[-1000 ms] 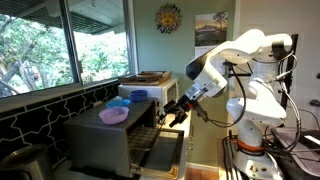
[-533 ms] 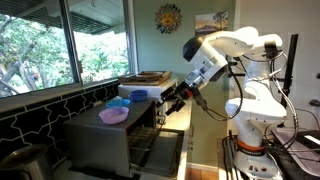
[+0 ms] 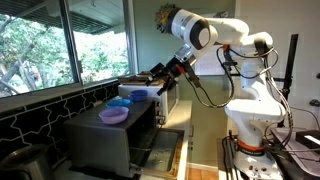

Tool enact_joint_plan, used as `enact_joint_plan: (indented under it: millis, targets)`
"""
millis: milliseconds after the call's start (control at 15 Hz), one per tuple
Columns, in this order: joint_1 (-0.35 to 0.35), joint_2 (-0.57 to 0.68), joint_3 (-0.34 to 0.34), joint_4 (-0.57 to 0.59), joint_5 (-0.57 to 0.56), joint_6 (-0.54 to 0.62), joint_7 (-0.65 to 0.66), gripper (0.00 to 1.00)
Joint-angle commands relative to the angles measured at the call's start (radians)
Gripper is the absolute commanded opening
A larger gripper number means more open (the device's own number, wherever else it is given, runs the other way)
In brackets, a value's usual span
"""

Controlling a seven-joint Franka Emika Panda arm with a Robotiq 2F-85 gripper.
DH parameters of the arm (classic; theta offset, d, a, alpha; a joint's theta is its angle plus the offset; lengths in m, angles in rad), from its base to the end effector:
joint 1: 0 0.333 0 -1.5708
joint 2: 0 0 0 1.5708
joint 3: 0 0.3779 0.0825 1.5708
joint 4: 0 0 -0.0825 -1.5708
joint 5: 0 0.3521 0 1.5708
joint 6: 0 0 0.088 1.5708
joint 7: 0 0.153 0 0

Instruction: Pull out the rack from the toaster oven and put the purple bowl on the rack.

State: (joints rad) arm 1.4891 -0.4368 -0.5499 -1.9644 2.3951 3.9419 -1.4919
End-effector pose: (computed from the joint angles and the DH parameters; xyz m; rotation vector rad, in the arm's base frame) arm 0.3396 0.1721 0.6318 -2.3558 0.5326 -0.8579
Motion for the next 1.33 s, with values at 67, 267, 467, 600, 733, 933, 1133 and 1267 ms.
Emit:
enact_joint_plan:
  millis: [67, 267, 467, 600, 733, 933, 1133, 1267]
  targets:
    - [0.088, 0.187, -0.127, 0.201, 0.135, 0.036, -0.179, 1.00]
    - [0.098, 0.292, -0.170, 0.255, 0.107, 0.022, -0.259, 1.00]
    - [0.097, 0.398, -0.199, 0.312, 0.101, 0.017, -0.363, 1.00]
    - [0.086, 0.463, -0.216, 0.344, 0.129, 0.023, -0.454, 1.00]
    - [0.063, 0.529, -0.227, 0.371, 0.158, 0.028, -0.524, 1.00]
    - [0.021, 0.598, -0.216, 0.386, 0.135, 0.041, -0.543, 1.00]
    - [-0.042, 0.662, -0.190, 0.414, 0.135, 0.043, -0.551, 1.00]
    - [-0.086, 0.695, -0.169, 0.439, 0.135, 0.046, -0.548, 1.00]
